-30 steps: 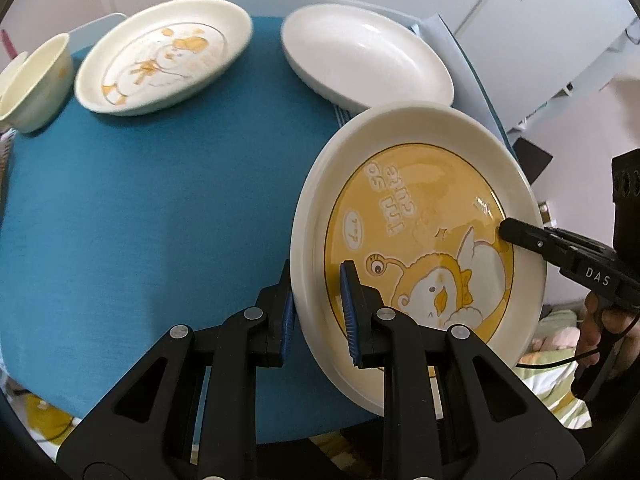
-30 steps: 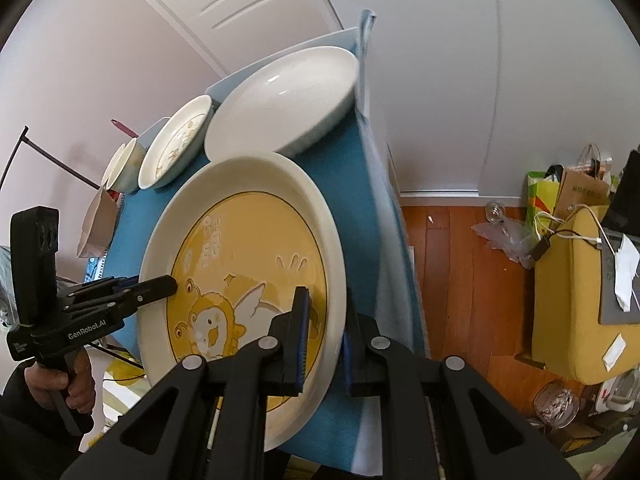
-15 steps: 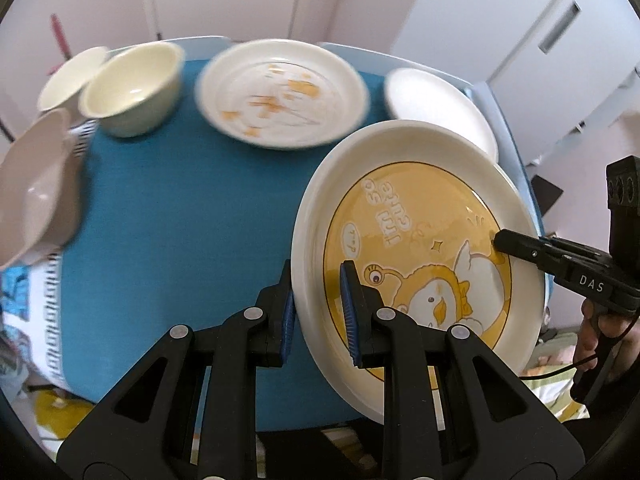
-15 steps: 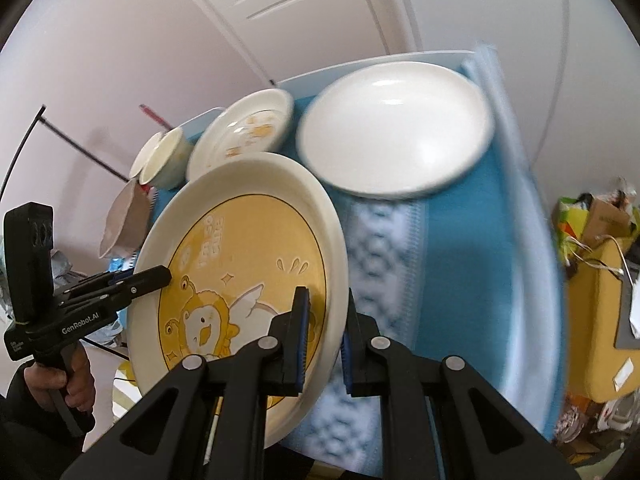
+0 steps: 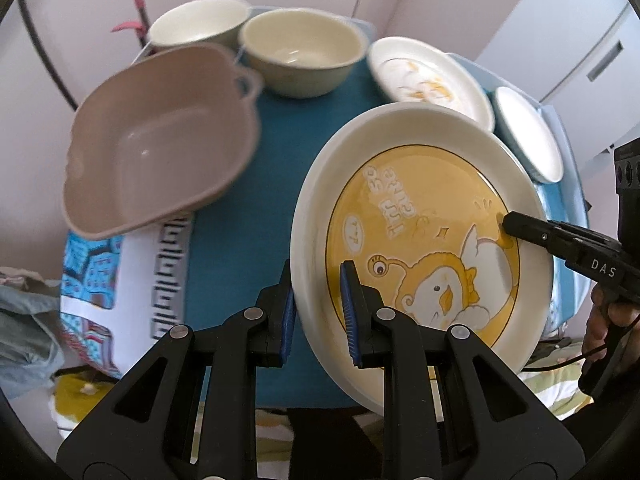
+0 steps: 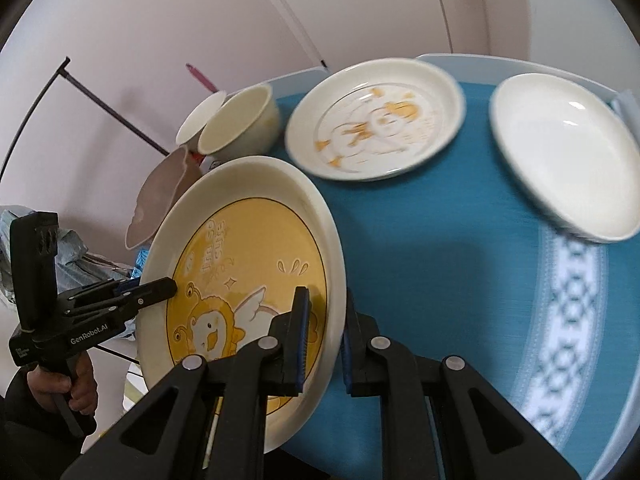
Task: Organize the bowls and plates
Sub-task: 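Lift the yellow bear plate and carry it toward the pink-beige bowl, then lower the yellow bear plate onto the cloth and open the right gripper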
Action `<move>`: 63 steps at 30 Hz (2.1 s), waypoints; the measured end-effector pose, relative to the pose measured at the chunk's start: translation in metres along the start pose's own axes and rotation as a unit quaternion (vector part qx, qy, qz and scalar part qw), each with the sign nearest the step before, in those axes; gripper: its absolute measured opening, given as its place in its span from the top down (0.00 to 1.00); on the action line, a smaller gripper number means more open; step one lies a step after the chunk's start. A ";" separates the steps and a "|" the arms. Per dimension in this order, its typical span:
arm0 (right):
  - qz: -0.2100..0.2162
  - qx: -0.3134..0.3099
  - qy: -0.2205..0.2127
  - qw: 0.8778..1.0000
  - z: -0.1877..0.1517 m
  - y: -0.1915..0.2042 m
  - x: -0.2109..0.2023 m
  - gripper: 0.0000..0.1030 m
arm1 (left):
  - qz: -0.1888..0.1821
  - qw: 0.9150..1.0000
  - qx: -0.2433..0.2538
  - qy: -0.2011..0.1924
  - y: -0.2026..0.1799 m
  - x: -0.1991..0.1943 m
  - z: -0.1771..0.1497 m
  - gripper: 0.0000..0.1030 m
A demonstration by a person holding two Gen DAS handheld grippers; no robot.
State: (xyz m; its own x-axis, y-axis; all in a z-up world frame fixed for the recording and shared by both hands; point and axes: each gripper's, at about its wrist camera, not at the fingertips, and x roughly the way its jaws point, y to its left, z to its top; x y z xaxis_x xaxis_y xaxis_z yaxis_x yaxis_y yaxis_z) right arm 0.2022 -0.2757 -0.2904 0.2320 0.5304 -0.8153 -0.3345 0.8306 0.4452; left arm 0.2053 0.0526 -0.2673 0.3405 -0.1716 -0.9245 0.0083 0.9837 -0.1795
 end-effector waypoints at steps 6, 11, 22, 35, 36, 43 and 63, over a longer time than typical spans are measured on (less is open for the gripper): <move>-0.005 0.003 0.010 1.000 -0.003 0.013 0.030 0.87 | 0.001 1.000 0.003 0.013 0.033 0.019 -0.007 0.82; -0.002 0.013 0.006 1.000 -0.006 0.015 0.044 0.87 | -0.005 1.000 0.004 0.012 0.046 0.031 -0.009 0.82; -0.005 0.016 0.001 1.000 -0.013 0.013 0.046 0.87 | -0.011 1.000 0.018 -0.008 0.048 0.032 -0.007 0.82; -0.005 0.029 -0.007 1.000 -0.012 0.010 0.041 0.75 | 0.022 0.999 0.020 -0.011 0.037 0.032 -0.006 0.27; -0.002 0.025 -0.012 1.000 -0.012 0.011 0.039 0.62 | 0.024 0.999 0.022 -0.012 0.036 0.031 -0.006 0.27; -0.001 0.017 -0.011 1.000 -0.012 0.007 0.017 0.41 | 0.043 0.999 0.012 -0.018 0.025 0.013 -0.015 0.27; -0.049 0.002 -0.127 0.991 -0.004 -0.078 -0.181 0.00 | -0.054 0.988 0.055 -0.132 -0.186 -0.080 0.051 0.01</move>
State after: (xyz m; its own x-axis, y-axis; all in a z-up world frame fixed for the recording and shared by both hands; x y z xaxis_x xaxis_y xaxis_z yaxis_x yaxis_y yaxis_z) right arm 0.1827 -0.4372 -0.1785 0.4856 0.4727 -0.7354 -0.2959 0.8804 0.3705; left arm 0.2246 -0.1141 -0.1432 0.5661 -0.2701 -0.7788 0.1556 0.9628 -0.2208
